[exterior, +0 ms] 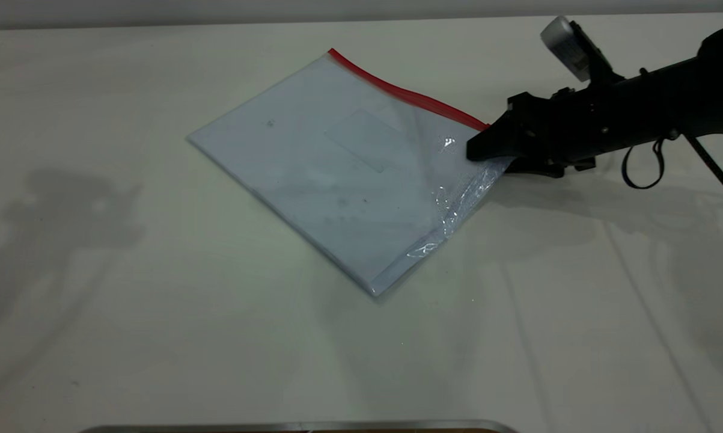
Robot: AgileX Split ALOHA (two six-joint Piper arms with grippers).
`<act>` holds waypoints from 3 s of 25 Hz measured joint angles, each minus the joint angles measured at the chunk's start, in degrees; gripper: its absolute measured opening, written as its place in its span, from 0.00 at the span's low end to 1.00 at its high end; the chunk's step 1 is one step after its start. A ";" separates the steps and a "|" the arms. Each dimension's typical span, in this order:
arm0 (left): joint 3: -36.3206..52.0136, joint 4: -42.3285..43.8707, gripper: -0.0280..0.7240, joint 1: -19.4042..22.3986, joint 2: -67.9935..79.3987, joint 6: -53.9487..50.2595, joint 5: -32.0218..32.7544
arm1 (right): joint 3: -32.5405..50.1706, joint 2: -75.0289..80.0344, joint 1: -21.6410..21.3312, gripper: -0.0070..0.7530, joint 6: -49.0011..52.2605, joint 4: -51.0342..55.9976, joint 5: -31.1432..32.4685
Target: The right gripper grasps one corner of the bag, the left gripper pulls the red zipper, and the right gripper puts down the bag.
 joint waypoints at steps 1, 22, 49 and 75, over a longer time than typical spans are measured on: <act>0.00 0.00 0.73 0.00 0.00 0.00 0.00 | 0.00 0.00 0.20 0.62 0.05 0.00 0.00; -0.17 -0.02 0.73 0.00 0.00 0.00 -0.06 | -15.90 0.23 11.46 0.06 8.23 -13.68 11.95; -24.30 -26.76 0.73 -10.11 42.05 37.36 19.86 | -19.26 -0.54 9.60 0.06 13.98 -29.58 15.73; -40.91 -25.45 0.66 -15.33 53.90 44.35 29.10 | -19.26 -1.57 10.28 0.06 -2.07 -24.42 11.96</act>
